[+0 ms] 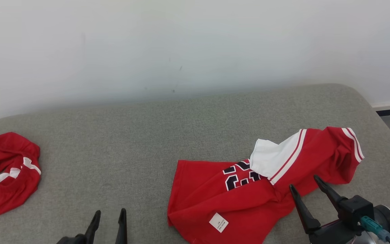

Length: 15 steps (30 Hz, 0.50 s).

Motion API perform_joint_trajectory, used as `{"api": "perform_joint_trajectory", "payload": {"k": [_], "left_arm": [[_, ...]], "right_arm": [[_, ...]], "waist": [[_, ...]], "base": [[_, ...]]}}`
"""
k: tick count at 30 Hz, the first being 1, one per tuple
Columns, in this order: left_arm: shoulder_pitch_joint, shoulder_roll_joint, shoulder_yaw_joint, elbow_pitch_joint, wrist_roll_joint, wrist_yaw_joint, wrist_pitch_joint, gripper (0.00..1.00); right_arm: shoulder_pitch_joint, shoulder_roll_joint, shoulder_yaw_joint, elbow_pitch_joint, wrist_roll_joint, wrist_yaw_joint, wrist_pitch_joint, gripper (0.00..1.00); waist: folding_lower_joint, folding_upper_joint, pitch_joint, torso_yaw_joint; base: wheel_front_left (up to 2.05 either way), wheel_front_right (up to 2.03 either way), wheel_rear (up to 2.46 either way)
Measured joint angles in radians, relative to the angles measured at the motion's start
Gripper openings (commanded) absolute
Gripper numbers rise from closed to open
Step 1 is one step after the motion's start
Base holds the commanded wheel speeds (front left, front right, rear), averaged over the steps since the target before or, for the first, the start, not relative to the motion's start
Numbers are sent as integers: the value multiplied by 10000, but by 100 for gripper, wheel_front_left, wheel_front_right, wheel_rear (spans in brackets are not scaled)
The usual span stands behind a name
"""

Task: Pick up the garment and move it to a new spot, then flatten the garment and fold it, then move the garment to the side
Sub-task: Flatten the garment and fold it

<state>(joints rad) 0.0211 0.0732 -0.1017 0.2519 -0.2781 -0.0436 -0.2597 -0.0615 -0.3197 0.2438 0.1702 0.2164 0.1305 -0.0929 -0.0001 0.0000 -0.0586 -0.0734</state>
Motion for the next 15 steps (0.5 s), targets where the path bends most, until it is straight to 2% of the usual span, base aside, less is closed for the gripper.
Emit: {"api": "perform_joint_trajectory", "payload": {"k": [7, 15], "left_arm": [[-1386, -125, -652, 1191, -462, -184, 1335, 100], [-3100, -217, -1429, 2673, -968, -161, 1628, 100]], "right_arm": [[-128, 376, 21, -282, 274, 0, -105, 100], [-281, 792, 174, -512, 470, 0, -196, 100]], "waist": [[0, 0, 140, -150], [1, 1, 568, -764]], "base": [[0, 0, 0], [0, 0, 0]]}}
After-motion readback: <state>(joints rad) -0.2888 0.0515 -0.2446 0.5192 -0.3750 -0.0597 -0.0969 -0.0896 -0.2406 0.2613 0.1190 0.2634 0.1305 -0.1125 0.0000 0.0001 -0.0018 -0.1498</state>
